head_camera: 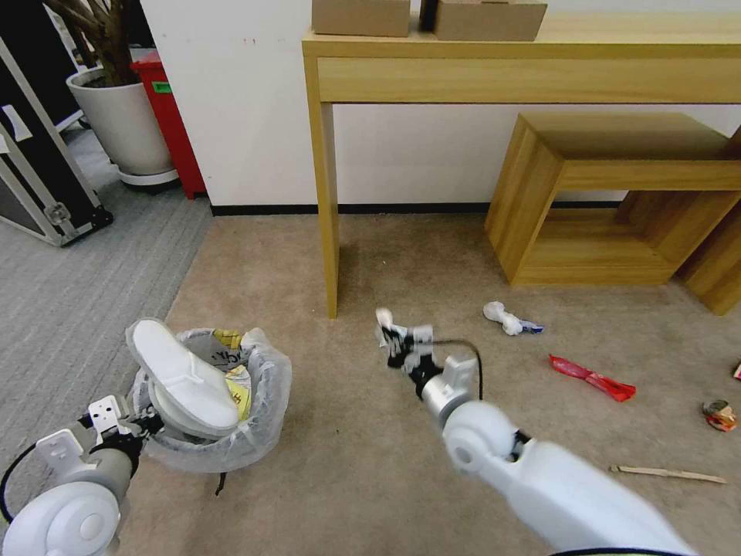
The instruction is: Pick up the trash bin and place the garbage on the floor into it.
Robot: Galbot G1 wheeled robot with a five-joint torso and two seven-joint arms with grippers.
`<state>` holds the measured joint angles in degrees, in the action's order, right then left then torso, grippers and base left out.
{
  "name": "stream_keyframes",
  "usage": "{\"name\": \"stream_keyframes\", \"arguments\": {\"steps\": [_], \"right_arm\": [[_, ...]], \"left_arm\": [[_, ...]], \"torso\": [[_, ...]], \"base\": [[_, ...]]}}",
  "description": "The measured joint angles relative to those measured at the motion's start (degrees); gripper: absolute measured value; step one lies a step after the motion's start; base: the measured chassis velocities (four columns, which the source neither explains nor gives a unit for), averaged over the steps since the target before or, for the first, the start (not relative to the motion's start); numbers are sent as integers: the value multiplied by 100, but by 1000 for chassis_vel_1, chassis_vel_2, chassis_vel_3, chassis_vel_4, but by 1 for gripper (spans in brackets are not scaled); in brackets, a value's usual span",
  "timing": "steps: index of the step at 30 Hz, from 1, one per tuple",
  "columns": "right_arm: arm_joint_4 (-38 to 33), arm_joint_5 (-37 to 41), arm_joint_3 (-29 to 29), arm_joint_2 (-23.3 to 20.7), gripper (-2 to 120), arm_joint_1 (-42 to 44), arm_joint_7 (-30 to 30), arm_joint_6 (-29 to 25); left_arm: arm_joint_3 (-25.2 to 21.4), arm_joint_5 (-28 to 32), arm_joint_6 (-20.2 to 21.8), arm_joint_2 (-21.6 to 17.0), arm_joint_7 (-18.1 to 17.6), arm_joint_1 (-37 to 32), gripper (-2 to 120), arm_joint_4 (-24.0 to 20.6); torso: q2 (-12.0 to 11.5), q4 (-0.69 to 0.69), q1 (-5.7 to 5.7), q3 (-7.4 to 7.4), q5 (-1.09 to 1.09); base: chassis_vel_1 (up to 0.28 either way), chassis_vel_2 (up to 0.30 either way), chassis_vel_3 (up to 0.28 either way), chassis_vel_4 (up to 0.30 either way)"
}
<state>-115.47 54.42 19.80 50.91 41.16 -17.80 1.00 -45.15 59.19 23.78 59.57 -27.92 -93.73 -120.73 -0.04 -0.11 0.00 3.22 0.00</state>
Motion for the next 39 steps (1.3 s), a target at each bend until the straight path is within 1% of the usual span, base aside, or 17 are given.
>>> {"name": "stream_keyframes", "arguments": {"steps": [1, 2, 4, 6, 8, 9, 10, 13, 14, 17, 19, 22, 23, 25, 26, 29, 39], "right_arm": [[0, 0, 0, 0, 0, 0, 0, 0], [-457, 359, 228, -167, 0, -379, 133, 20], [-901, 841, 723, -277, 0, -939, 136, 127], [-1007, 1016, 967, -276, 0, -1150, 78, 187], [-1127, 1313, 1554, -184, 0, -1557, -166, 326], [-1136, 1453, 1803, -108, 0, -1732, -320, 407], [-1136, 1453, 1803, -108, 0, -1732, -320, 407], [-935, 1667, 2572, 181, 0, -2267, -680, 572], [-935, 1667, 2572, 181, 0, -2267, -680, 572], [-549, 1866, 3052, 583, 0, -2595, -1017, 741], [-431, 1930, 3134, 744, 0, -2647, -1095, 797], [-42, 2095, 3348, 1336, 0, -2795, -1360, 942], [-42, 2095, 3348, 1336, 0, -2795, -1360, 942], [191, 2182, 3432, 1709, 0, -2876, -1497, 1009], [191, 2182, 3432, 1709, 0, -2876, -1497, 1009], [538, 2242, 3511, 2107, 0, -2939, -1737, 1111], [896, 2360, 3572, 2372, 0, -2929, -2146, 1407]], "left_arm": [[0, 0, 0, 0, 0, 0, 0, 0], [15, -3, 10, 10, -12, 8, 0, -37], [18, -4, 25, 19, -31, 17, 0, -89], [18, -2, 30, 22, -37, 17, 0, -106], [10, 0, 35, 23, -48, 17, 0, -136], [2, 2, 36, 24, -50, 17, 0, -150], [2, 2, 36, 24, -50, 17, 0, -150], [-31, 14, 36, 32, -55, 3, 0, -207], [-31, 14, 36, 32, -55, 3, 0, -207], [-59, 35, 41, 53, -57, -14, 0, -306], [-70, 41, 45, 62, -56, -23, 0, -333], [-120, 51, 47, 95, -57, -83, 0, -424], [-120, 51, 47, 95, -57, -83, 0, -424], [-143, 48, 47, 124, -54, -127, 0, -488], [-143, 48, 47, 124, -54, -127, 0, -488], [-161, 29, 46, 160, -32, -197, 0, -565], [-175, 15, 32, 172, -20, -304, 0, -725]], "torso": [[0, 0, 0, 0, 0], [-1, 0, 0, 1, 0], [0, 0, 0, 0, -1], [0, 0, 0, 1, 0], [0, 0, 0, 1, 0], [-1, 0, 0, 1, 0], [-1, 0, 0, 1, 0], [-1, 0, 0, 1, 0], [-1, 0, 0, 1, 0], [0, 0, 0, 1, -2], [-1, -1, 0, 1, -1], [-1, 0, 0, 2, -2], [-1, 0, 0, 2, -2], [-1, 0, 0, 1, -2], [-1, 0, 0, 1, -2], [-1, 1, 0, 1, -2], [-1, -1, 0, 2, -1]], "base": [[0, 0, 0, 0], [0, 0, 0, 0], [0, 0, 0, 0], [0, 0, 0, 0], [0, 0, 0, 0], [0, 0, 0, 0], [0, 0, 0, 0], [0, 0, 0, 0], [0, 0, 0, 0], [0, 0, 0, 0], [0, 0, 0, 0], [0, 0, 0, 0], [0, 0, 0, 0], [0, 0, 0, 0], [0, 0, 0, 0], [0, 0, 0, 0], [0, 0, 0, 0]]}}
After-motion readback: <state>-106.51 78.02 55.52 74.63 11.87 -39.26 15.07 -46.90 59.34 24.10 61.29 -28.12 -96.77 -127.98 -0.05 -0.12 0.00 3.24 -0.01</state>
